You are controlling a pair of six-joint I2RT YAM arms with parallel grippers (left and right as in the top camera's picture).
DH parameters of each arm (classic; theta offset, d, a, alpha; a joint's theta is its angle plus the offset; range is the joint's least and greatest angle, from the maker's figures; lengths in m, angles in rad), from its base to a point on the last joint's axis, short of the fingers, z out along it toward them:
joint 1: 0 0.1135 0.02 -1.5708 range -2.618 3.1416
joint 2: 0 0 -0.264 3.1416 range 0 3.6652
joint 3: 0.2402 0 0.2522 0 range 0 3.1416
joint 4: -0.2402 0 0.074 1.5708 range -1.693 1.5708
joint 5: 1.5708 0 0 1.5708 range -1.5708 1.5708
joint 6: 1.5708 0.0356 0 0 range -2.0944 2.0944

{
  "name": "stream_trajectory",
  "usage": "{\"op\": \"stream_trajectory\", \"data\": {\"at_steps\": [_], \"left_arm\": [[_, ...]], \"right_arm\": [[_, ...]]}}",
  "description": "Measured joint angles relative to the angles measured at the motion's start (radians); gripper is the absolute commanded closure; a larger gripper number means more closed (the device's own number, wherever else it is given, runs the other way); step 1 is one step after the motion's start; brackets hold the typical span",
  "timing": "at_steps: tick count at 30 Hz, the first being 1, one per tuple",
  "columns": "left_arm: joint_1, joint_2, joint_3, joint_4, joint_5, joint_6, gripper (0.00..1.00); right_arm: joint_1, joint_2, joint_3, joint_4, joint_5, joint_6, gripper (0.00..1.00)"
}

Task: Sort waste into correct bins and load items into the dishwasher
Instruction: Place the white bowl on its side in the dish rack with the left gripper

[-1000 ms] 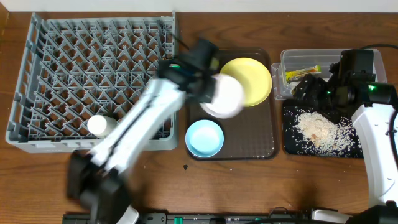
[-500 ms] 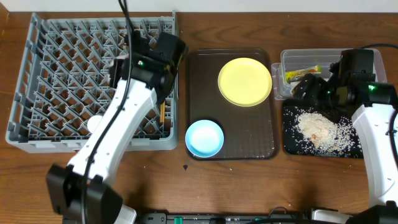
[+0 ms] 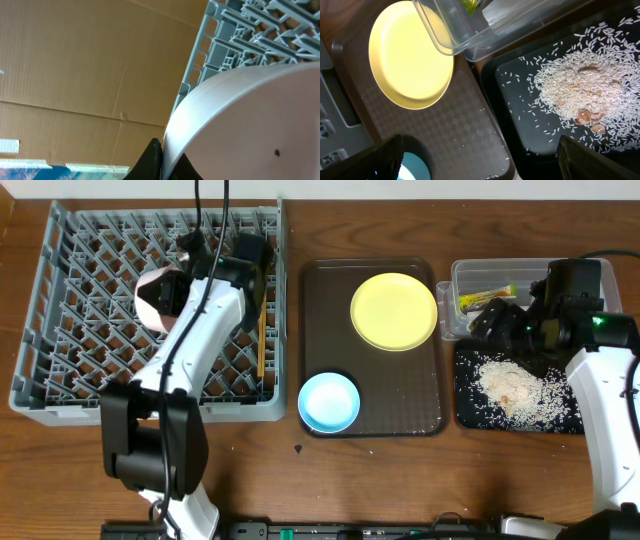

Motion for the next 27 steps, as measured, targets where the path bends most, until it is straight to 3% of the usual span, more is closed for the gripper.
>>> {"op": "stream_trajectory", "data": {"at_steps": [16, 19, 22, 27], "left_arm": [[0.015, 0.166, 0.000, 0.076, -0.044, -0.023, 0.89], [-0.001, 0.168, 0.000, 0.075, -0.037, -0.027, 0.83], [-0.033, 0.172, 0.000, 0.076, -0.014, -0.033, 0.64], [-0.091, 0.174, -0.002, 0.058, 0.019, -0.039, 0.43]], "right_arm": [[0.000, 0.000, 0.000, 0.000, 0.000, 0.000, 0.05], [0.000, 0.000, 0.000, 0.000, 0.000, 0.000, 0.05], [0.000, 0.000, 0.000, 0.000, 0.000, 0.000, 0.04], [0.000, 0.000, 0.000, 0.000, 0.000, 0.000, 0.05]]}}
